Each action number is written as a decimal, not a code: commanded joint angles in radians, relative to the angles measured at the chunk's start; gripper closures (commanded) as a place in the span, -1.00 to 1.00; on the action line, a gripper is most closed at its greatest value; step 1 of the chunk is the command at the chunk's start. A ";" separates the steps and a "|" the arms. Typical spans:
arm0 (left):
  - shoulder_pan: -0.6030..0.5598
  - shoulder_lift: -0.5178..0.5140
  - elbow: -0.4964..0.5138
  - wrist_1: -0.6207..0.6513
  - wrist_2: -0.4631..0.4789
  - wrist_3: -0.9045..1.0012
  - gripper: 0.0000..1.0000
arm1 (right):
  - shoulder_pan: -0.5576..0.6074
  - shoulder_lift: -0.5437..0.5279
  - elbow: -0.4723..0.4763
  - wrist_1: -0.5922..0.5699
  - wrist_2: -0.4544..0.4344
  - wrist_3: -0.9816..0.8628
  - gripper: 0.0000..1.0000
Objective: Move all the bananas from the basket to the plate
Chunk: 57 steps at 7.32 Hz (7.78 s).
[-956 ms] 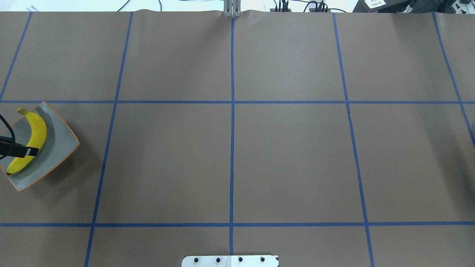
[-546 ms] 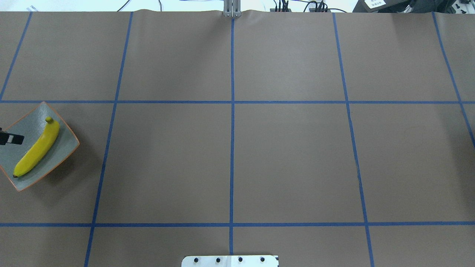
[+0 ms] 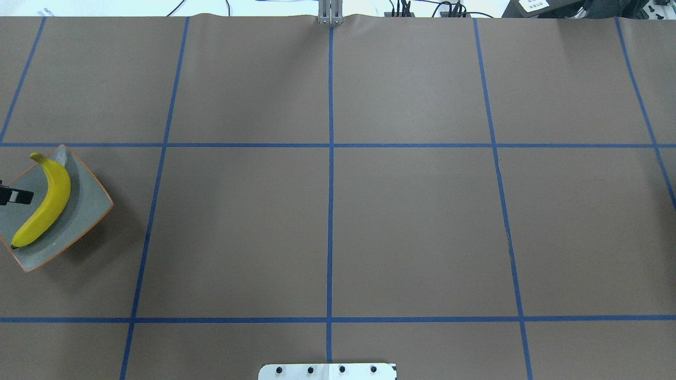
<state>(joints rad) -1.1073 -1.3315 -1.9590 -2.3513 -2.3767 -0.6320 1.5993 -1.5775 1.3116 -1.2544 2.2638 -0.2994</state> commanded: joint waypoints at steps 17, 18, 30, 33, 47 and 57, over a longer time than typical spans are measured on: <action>0.038 -0.154 -0.003 0.000 -0.004 -0.194 -1.00 | -0.105 0.071 0.228 0.147 0.005 0.525 1.00; 0.082 -0.214 -0.001 0.000 0.002 -0.289 -1.00 | -0.180 0.094 0.294 0.148 0.003 0.692 1.00; 0.497 -0.741 0.015 0.006 0.274 -0.833 -1.00 | -0.910 0.640 0.543 0.150 -0.386 1.767 1.00; 0.498 -0.741 0.020 0.006 0.274 -0.831 -1.00 | -0.938 0.640 0.575 0.148 -0.391 1.767 1.00; 0.420 -0.369 -0.078 0.000 0.298 -0.693 1.00 | -0.810 0.448 0.643 0.136 -0.348 1.589 -1.00; 0.360 0.092 0.008 -0.002 0.488 0.198 0.18 | -0.270 0.070 0.411 0.138 0.020 0.567 -1.00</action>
<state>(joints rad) -0.7473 -1.2385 -1.9821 -2.3531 -1.9139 -0.4758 1.2776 -1.5038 1.7785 -1.1177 2.2566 0.3834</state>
